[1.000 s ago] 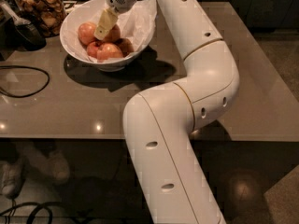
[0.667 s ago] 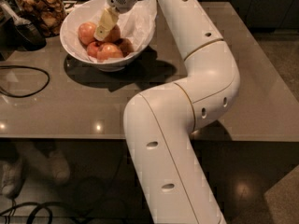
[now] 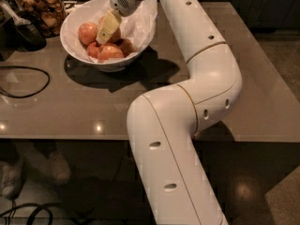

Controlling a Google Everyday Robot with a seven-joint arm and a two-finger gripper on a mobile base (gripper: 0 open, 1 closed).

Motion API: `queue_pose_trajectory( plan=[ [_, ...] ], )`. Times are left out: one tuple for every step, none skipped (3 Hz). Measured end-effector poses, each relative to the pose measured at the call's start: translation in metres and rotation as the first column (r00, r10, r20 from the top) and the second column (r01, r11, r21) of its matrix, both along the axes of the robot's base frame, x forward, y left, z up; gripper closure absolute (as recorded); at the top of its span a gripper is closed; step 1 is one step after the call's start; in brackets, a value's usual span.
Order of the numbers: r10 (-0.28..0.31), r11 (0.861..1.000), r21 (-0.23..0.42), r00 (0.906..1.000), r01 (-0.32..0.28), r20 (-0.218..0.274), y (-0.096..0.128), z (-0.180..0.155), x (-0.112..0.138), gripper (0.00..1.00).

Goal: Pick apple from white bowl

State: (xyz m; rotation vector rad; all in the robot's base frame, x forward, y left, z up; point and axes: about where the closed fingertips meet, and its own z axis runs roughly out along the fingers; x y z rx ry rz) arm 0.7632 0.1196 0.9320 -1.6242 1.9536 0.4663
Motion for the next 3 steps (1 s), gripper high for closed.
queue_pose_trajectory(
  plan=[
    [0.002,1.000,0.003,1.0000,-0.002,-0.005,-0.0014,-0.0038,0.0009,0.08],
    [0.005,1.000,0.004,1.0000,-0.005,0.000,-0.0050,-0.0087,0.0046,0.27],
    [0.005,1.000,0.004,1.0000,-0.005,0.000,-0.0050,-0.0087,0.0046,0.49]
  ],
)
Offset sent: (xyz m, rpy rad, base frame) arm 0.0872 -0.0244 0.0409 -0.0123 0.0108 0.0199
